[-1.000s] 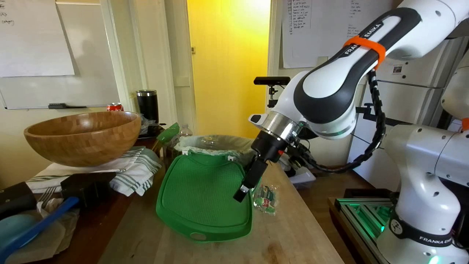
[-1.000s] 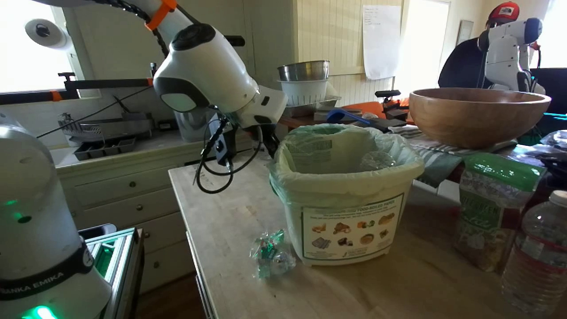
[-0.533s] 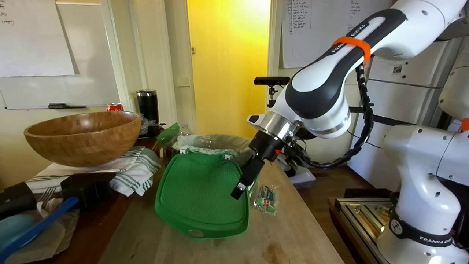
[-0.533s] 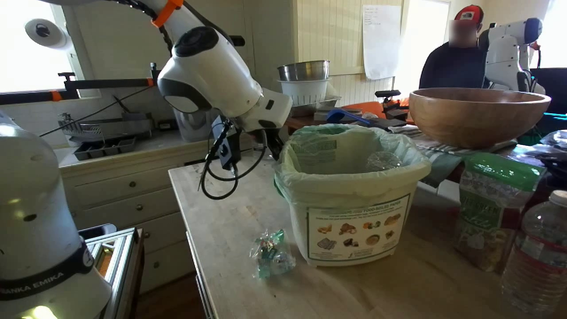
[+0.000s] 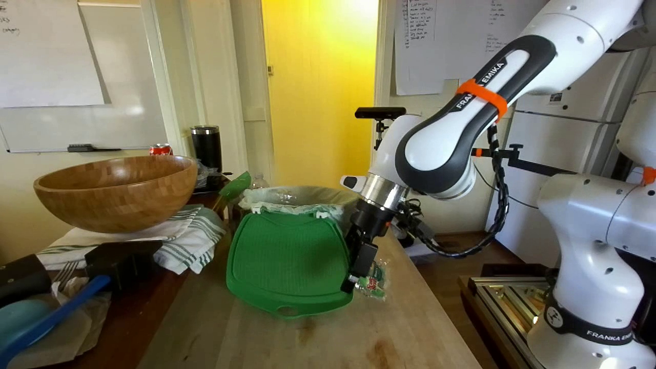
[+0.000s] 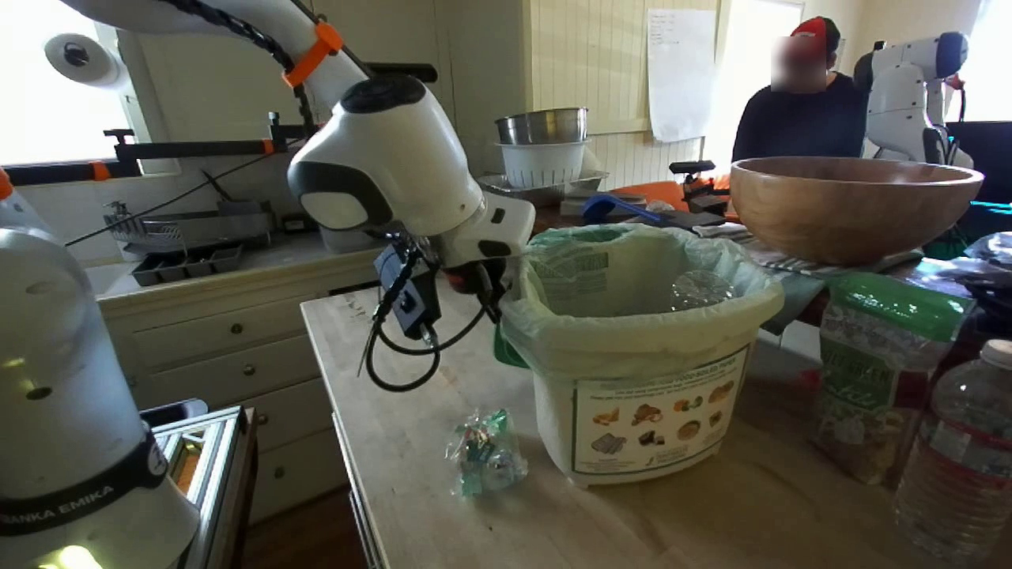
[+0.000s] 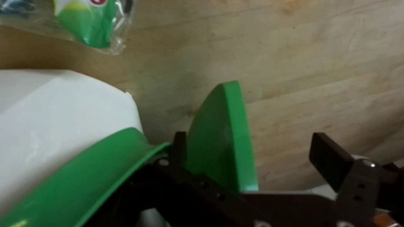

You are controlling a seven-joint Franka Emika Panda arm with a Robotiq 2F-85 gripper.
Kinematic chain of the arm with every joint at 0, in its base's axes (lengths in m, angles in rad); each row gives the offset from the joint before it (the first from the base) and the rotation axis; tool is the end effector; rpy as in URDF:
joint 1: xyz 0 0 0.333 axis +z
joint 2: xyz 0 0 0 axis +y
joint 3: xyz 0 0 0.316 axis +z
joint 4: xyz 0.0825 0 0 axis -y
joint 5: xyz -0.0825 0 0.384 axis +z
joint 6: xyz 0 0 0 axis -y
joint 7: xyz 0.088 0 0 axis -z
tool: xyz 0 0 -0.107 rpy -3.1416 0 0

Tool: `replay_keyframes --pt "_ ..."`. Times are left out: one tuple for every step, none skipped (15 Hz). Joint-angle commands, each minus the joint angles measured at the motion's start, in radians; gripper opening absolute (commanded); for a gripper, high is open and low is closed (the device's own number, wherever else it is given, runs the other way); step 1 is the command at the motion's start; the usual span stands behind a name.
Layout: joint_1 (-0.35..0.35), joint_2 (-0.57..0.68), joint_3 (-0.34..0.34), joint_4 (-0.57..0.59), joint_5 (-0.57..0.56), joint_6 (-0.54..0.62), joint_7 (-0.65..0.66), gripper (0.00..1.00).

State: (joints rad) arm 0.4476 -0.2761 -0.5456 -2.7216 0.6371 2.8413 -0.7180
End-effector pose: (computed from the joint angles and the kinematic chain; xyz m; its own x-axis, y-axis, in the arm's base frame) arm 0.4137 -0.0642 0.3259 0.9039 -0.0323 0.4264 0.0865 -0.9627 -0.2564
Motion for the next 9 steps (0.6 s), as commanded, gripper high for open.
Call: replay_keyframes --pt "-0.120 0.012 0.040 -0.002 -0.198 -0.048 0.046 1.00" --pt "-0.152 0.012 0.052 0.000 -0.254 -0.050 0.058 1.00" --pt "-0.184 0.010 0.063 0.003 -0.308 -0.052 0.072 1.00" --pt "-0.217 0.010 0.073 0.006 -0.360 -0.054 0.084 1.00" --pt "-0.250 0.009 0.084 0.008 -0.408 -0.054 0.099 1.00" --pt "-0.281 0.007 0.094 0.011 -0.450 -0.050 0.114 1.00" --pt "-0.306 0.002 0.100 0.014 -0.481 -0.057 0.125 1.00" --pt "-0.321 -0.004 0.105 0.013 -0.499 -0.056 0.131 1.00" --pt "-0.320 -0.014 0.103 0.011 -0.495 -0.061 0.124 1.00"
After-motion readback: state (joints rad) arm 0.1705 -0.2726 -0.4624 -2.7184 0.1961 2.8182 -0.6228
